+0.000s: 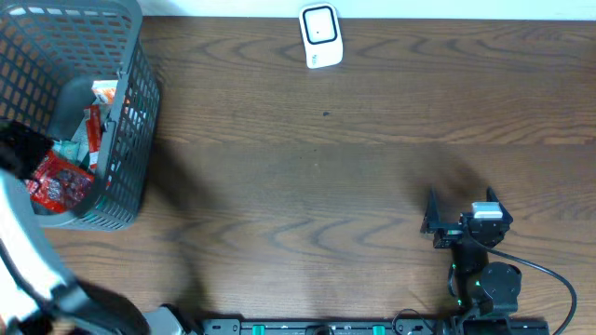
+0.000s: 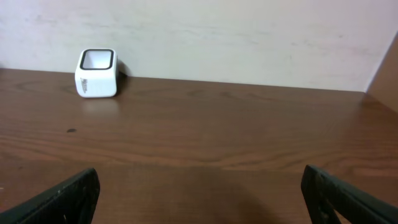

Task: Scan the item barcode
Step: 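Close the left gripper on the red HACKS candy bag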

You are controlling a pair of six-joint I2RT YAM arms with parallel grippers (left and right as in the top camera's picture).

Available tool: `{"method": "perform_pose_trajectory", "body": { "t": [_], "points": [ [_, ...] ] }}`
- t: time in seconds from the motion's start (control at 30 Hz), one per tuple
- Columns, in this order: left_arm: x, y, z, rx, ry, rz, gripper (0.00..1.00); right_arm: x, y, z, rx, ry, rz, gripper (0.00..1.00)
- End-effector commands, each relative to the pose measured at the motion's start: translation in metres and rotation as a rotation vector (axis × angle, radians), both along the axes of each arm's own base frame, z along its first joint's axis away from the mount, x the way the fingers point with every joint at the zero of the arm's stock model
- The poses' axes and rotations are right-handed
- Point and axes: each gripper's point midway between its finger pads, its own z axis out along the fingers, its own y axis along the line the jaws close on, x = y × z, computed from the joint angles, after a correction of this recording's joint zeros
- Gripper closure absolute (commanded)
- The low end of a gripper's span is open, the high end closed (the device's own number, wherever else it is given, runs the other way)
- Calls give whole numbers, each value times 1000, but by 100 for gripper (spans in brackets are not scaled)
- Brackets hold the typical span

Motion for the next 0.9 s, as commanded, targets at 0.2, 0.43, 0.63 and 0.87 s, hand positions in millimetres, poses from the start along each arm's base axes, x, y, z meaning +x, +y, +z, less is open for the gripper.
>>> {"method": "perform_pose_trajectory", "body": {
  "t": [0.2, 0.43, 0.63, 0.87],
  "points": [
    [5, 10, -103, -137, 218, -18, 13, 0, -3, -1, 12, 1, -14, 1],
    [6, 10, -137, -188, 273, -20, 13, 0, -3, -1, 12, 1, -14, 1],
    [3, 7, -168, -240, 332, -21, 14, 0, -3, -1, 12, 2, -14, 1],
    [9, 13, -140, -199, 283, -19, 92, 0, -3, -1, 12, 1, -14, 1]
  ]
}}
